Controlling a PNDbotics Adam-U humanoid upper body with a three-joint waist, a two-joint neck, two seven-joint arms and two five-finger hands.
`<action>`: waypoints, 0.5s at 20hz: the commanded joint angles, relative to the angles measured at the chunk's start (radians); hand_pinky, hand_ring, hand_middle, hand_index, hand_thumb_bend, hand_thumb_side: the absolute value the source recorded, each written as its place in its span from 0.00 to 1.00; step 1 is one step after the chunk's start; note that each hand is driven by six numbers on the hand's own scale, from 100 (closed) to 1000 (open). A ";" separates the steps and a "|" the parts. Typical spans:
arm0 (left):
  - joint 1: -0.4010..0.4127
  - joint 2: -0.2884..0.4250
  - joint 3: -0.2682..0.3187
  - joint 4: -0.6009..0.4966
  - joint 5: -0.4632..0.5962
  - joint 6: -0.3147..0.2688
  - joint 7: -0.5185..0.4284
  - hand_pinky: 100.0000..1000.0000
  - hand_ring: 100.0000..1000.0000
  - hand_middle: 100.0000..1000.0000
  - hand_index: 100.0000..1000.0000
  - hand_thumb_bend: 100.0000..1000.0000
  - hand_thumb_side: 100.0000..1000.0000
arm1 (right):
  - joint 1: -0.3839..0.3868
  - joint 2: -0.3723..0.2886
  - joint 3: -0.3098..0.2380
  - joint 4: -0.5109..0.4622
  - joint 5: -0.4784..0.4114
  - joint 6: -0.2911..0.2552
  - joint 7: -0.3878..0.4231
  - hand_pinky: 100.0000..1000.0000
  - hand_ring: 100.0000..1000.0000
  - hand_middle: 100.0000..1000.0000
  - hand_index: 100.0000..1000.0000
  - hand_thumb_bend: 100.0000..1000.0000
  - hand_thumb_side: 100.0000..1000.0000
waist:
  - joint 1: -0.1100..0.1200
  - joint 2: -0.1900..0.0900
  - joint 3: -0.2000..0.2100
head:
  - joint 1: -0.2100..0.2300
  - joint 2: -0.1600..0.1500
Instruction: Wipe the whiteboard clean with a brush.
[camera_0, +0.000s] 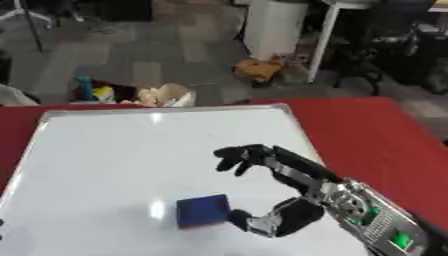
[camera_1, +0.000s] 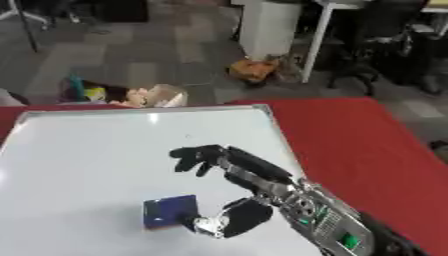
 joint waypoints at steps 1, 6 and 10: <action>-0.022 0.024 -0.005 -0.024 0.004 -0.003 -0.008 0.38 0.48 0.53 0.83 0.72 0.46 | -0.023 -0.025 -0.014 -0.011 0.056 0.025 0.004 0.68 0.80 0.74 0.96 0.29 0.42 | 0.005 -0.005 0.012 | -0.018 -0.026; -0.025 0.024 -0.005 -0.025 0.004 -0.003 -0.009 0.38 0.48 0.53 0.83 0.72 0.46 | -0.027 -0.012 0.003 -0.001 0.140 0.032 -0.011 0.68 0.80 0.74 0.96 0.29 0.42 | 0.006 -0.001 0.020 | -0.023 -0.030; -0.033 0.023 -0.013 -0.027 0.002 -0.003 -0.017 0.38 0.48 0.53 0.83 0.72 0.46 | -0.048 -0.007 0.014 0.026 0.176 0.042 -0.006 0.68 0.80 0.76 0.96 0.33 0.42 | 0.010 0.012 0.036 | -0.030 -0.033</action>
